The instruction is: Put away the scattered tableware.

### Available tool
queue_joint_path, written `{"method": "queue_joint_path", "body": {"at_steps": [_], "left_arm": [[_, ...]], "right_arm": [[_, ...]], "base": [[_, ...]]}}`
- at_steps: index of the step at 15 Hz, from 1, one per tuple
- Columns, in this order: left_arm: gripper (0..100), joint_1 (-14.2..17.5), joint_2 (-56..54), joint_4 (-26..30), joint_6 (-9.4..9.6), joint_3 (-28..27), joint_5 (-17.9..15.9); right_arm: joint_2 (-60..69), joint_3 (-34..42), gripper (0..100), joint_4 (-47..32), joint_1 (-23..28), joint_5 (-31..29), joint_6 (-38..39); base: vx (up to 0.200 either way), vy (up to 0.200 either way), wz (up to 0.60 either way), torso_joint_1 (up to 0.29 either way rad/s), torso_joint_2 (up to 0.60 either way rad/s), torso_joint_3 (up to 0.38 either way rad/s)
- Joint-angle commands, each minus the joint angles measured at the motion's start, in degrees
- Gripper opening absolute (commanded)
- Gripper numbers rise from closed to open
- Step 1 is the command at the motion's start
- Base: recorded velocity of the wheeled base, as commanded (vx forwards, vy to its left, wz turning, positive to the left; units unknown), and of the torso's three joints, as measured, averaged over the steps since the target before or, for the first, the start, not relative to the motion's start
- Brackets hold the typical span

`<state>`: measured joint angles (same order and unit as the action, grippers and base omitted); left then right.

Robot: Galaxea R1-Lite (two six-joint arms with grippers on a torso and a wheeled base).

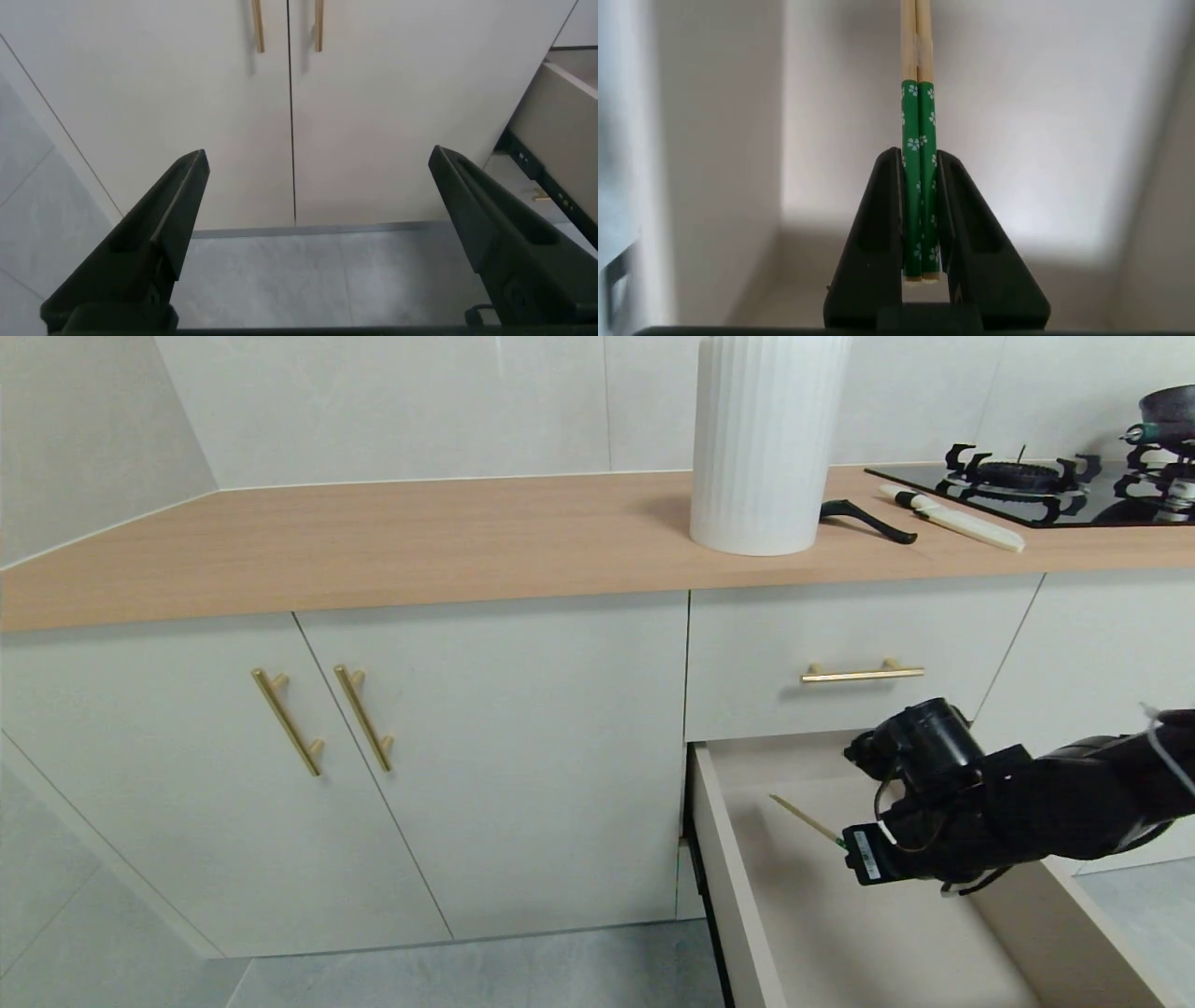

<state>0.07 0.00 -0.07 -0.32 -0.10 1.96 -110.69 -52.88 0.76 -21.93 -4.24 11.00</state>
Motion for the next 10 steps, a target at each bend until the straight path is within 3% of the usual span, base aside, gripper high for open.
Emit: {"method": "queue_joint_path", "body": {"at_steps": [1, 10], "left_arm": [[100, 0.01, 0.09, -0.01, -0.03, 0.01, 0.06], [100, 0.01, 0.09, 0.07, -0.03, 0.01, 0.06]], "right_arm": [[-9.19, -1.08, 0, 2.94, 0.05, -0.59, 0.25], [-20.79, -0.29, 0, 12.6, 0.05, -4.2, 0.43]], "base": [[0.0, 0.0, 0.0, 0.0, 0.0, 0.0], [0.0, 0.0, 0.0, 0.0, 0.0, 0.0]]}}
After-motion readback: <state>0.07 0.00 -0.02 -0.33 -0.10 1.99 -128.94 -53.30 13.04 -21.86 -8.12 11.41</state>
